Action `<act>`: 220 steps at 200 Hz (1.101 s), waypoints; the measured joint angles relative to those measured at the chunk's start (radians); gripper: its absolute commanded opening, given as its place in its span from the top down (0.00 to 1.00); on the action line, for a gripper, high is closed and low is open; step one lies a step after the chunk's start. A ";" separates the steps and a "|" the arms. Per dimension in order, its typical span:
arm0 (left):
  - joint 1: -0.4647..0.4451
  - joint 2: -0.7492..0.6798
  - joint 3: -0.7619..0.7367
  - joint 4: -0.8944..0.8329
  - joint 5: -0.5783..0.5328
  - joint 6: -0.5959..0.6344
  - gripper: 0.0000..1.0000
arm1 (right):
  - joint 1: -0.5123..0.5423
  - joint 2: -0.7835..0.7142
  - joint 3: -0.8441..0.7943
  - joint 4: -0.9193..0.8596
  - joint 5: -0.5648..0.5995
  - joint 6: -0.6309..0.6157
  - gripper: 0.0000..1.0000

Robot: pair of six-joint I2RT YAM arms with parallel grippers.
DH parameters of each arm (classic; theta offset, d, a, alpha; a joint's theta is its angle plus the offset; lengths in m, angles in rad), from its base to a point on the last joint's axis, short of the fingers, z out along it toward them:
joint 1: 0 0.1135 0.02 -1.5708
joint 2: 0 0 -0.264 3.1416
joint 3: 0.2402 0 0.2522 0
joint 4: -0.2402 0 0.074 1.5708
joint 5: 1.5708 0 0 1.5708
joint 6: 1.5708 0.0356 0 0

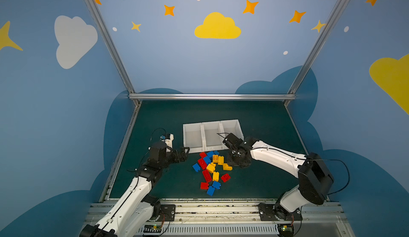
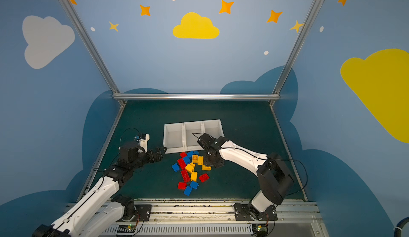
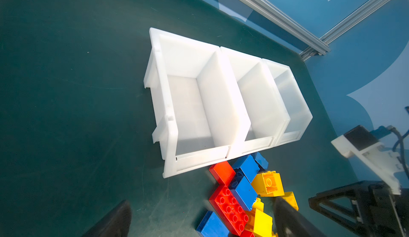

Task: Sort the legos into containers by color
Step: 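Lower the right gripper and grasp a yellow brick from the pile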

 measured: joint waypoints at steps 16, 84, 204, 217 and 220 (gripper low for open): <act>0.000 0.000 0.000 0.000 0.000 -0.003 0.01 | -0.005 -0.008 -0.002 -0.001 -0.001 -0.004 0.52; 0.000 -0.002 -0.002 0.000 0.000 -0.011 0.01 | 0.023 0.061 0.025 0.013 -0.043 -0.044 0.23; -0.004 -0.011 -0.015 0.000 0.000 -0.014 0.01 | 0.050 0.240 0.068 0.080 -0.072 -0.008 0.43; -0.004 -0.011 -0.015 0.000 0.000 -0.014 0.01 | 0.050 0.243 0.068 0.082 -0.071 -0.003 0.54; -0.004 -0.011 -0.015 0.000 0.000 -0.014 0.01 | 0.050 0.243 0.068 0.082 -0.071 -0.004 0.55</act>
